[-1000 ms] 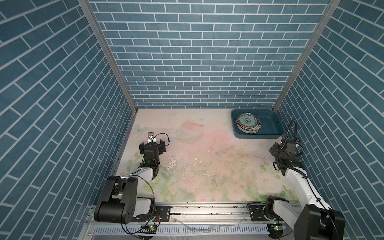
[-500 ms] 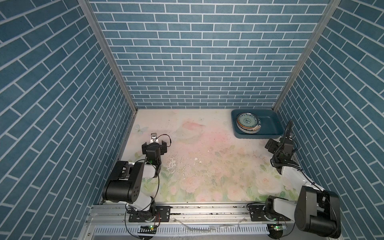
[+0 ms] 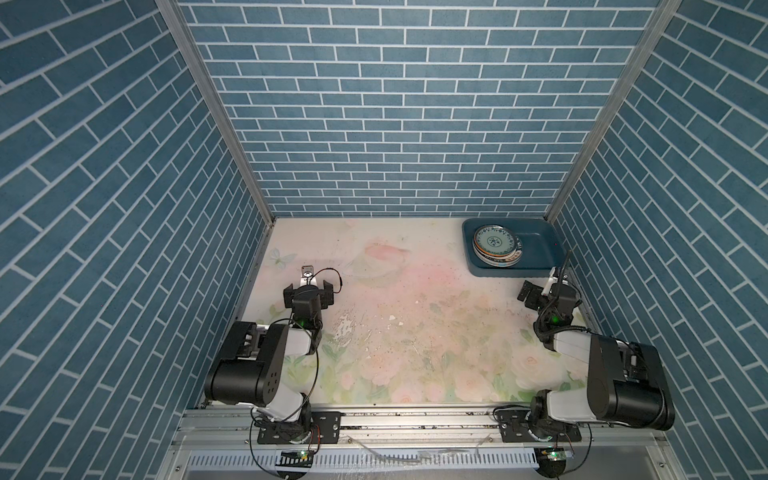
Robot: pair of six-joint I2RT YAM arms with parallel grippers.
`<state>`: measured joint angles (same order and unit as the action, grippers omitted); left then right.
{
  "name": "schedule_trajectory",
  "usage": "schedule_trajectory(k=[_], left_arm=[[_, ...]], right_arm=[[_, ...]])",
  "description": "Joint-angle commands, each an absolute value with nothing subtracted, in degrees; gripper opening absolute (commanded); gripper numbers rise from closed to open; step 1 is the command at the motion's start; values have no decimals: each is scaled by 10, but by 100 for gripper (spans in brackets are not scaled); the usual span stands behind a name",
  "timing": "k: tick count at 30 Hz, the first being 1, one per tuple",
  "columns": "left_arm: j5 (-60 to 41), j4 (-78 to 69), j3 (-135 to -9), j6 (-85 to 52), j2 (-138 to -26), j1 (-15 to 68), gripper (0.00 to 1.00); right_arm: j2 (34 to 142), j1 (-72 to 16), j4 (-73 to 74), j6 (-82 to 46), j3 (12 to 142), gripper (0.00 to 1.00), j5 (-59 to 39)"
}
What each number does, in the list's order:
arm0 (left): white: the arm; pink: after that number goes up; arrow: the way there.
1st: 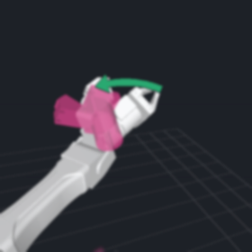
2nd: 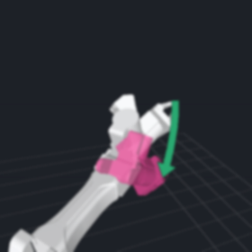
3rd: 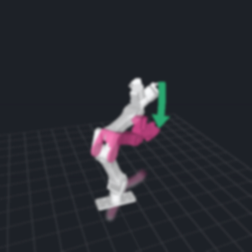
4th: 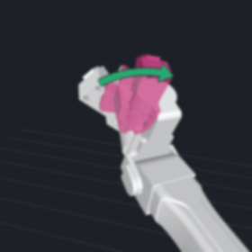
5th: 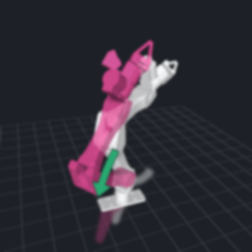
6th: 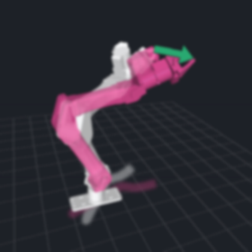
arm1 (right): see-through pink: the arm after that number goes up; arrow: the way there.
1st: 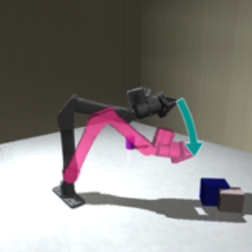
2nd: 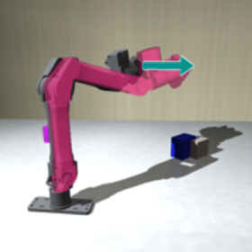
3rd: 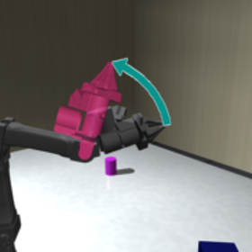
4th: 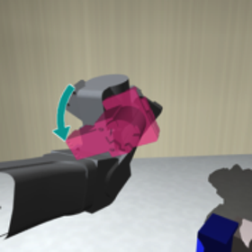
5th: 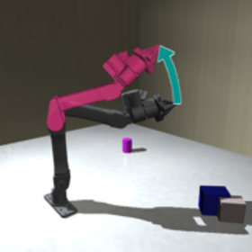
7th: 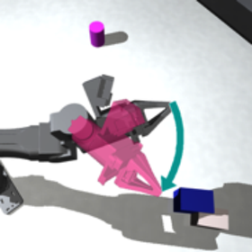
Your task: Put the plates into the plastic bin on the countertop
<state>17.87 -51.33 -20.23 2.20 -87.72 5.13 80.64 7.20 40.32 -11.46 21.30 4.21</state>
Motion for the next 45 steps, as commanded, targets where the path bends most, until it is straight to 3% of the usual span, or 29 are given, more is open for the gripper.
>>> schedule_trajectory(k=[1,9,18,32,38,45], left_arm=[[178,-522,-210,23,-877,47,100],[178,-522,-210,23,-877,47,100],[178,-521,-211,23,-877,47,100],[175,-519,-211,21,-877,44,100],[174,-520,-211,21,-877,44,100],[174,-519,-211,21,-876,44,100]], right_arm=[[816,66,480,-85,201,99,36],[880,59,597,-74,172,99,19],[883,53,525,-62,210,99,9],[881,42,526,-54,209,99,26],[885,42,491,-26,228,99,-46],[885,42,493,-26,228,99,-46]])
